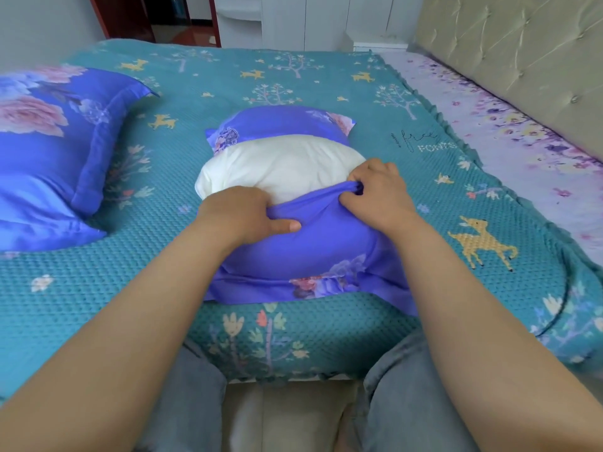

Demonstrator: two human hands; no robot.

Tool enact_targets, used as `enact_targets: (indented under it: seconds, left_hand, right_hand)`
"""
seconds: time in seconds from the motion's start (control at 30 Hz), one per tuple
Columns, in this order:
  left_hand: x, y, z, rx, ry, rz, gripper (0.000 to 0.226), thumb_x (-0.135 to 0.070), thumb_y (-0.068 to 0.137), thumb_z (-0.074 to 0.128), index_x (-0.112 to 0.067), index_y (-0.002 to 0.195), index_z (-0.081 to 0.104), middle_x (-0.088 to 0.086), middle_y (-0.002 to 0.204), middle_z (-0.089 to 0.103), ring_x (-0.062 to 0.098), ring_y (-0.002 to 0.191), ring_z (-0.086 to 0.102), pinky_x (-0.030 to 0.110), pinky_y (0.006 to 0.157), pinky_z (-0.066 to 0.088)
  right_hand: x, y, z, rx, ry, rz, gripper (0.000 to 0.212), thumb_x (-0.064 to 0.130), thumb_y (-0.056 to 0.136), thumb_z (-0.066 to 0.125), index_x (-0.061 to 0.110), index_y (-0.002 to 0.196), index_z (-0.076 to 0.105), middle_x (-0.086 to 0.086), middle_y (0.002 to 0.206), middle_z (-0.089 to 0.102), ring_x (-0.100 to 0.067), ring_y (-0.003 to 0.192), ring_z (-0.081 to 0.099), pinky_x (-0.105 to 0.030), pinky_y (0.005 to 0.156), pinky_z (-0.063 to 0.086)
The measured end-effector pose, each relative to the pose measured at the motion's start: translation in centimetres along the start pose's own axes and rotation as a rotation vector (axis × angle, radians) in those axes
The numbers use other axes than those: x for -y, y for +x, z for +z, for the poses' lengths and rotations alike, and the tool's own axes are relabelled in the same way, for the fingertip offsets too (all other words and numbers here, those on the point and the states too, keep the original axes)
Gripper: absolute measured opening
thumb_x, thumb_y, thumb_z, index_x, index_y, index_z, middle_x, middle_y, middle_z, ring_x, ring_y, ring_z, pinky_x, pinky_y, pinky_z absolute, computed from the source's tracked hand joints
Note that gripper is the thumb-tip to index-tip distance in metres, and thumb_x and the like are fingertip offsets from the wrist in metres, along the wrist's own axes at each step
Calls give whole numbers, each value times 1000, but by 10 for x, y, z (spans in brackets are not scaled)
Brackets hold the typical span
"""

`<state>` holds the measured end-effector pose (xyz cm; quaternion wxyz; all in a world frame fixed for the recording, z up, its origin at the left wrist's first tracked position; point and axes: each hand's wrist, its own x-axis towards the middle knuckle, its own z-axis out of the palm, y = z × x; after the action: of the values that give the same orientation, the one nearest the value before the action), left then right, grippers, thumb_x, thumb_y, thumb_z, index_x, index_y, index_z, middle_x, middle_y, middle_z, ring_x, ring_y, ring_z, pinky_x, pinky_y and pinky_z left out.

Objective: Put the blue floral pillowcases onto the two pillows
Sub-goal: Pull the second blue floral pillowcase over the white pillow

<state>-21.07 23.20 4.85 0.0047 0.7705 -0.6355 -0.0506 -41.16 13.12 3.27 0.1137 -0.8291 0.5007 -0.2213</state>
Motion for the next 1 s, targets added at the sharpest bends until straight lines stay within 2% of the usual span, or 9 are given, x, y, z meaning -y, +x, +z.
enact_targets:
  seconds: [0.17, 0.23, 0.3, 0.43, 0.5, 0.6, 0.77, 0.87, 1.0]
  left_hand:
    - [7, -8, 20, -121, -129, 184, 38, -45, 82, 65, -14, 104, 56, 8, 113, 59, 29, 107, 54, 33, 84, 39]
    - [3, -7, 27, -153, -249, 311, 38, -37, 84, 65, -13, 113, 57, 8, 117, 60, 28, 109, 55, 31, 85, 38]
    - [2, -8, 29, -185, -358, 373, 41, -34, 84, 65, -18, 122, 58, 6, 118, 63, 27, 108, 56, 27, 82, 39]
    - [25, -7, 27, -276, -216, 211, 42, -56, 85, 55, -27, 115, 62, 0, 103, 67, 24, 101, 58, 32, 84, 40]
    - [45, -6, 27, -201, -176, 104, 43, -65, 83, 50, -26, 95, 63, -3, 88, 62, 23, 97, 58, 34, 84, 40]
    - [65, -3, 30, -149, -224, 63, 45, -64, 87, 42, -23, 71, 53, 2, 82, 59, 26, 94, 57, 32, 77, 36]
    - [69, 15, 41, -209, -245, 1, 35, -45, 98, 36, -19, 98, 59, 10, 108, 66, 31, 104, 58, 35, 88, 38]
    - [74, 25, 46, -178, -385, -125, 38, -49, 90, 51, -19, 114, 53, 1, 114, 64, 25, 110, 57, 37, 93, 40]
    - [70, 29, 47, -230, -589, -19, 49, -48, 82, 64, -16, 118, 51, -4, 101, 61, 20, 101, 59, 36, 92, 46]
  right_hand:
    - [29, -6, -5, -52, -323, -82, 28, 28, 81, 49, 19, 105, 61, -1, 121, 48, -27, 115, 40, -38, 106, 24]
    - [58, -2, -2, -101, -141, -260, 28, 19, 81, 45, 18, 101, 65, 0, 120, 53, -25, 114, 45, -32, 102, 30]
    - [93, 7, 7, 59, 55, -363, 28, 14, 86, 47, 19, 106, 67, 1, 118, 59, -20, 110, 52, -30, 95, 39]
    - [126, 37, 28, 421, -163, -300, 33, 42, 97, 41, 19, 95, 65, -1, 102, 65, -22, 98, 57, -30, 79, 39]
    - [121, 45, 43, 503, -255, -234, 45, 53, 96, 36, 18, 105, 62, -6, 115, 63, -25, 103, 55, -32, 83, 38]
    - [105, 42, 59, 438, -207, -125, 68, 60, 87, 50, 18, 139, 41, -5, 143, 46, -26, 127, 45, -32, 101, 34]
    - [98, 43, 69, 301, -298, -58, 38, 44, 88, 57, 18, 116, 59, -3, 120, 59, -25, 112, 53, -31, 83, 38]
    - [90, 42, 61, 328, 252, 47, 25, 36, 88, 62, 12, 78, 59, -4, 81, 58, -22, 82, 53, -28, 68, 39]
    - [71, 32, 41, 522, 1017, 243, 27, 20, 89, 62, -3, 103, 65, -14, 99, 70, -21, 91, 65, -34, 89, 51]
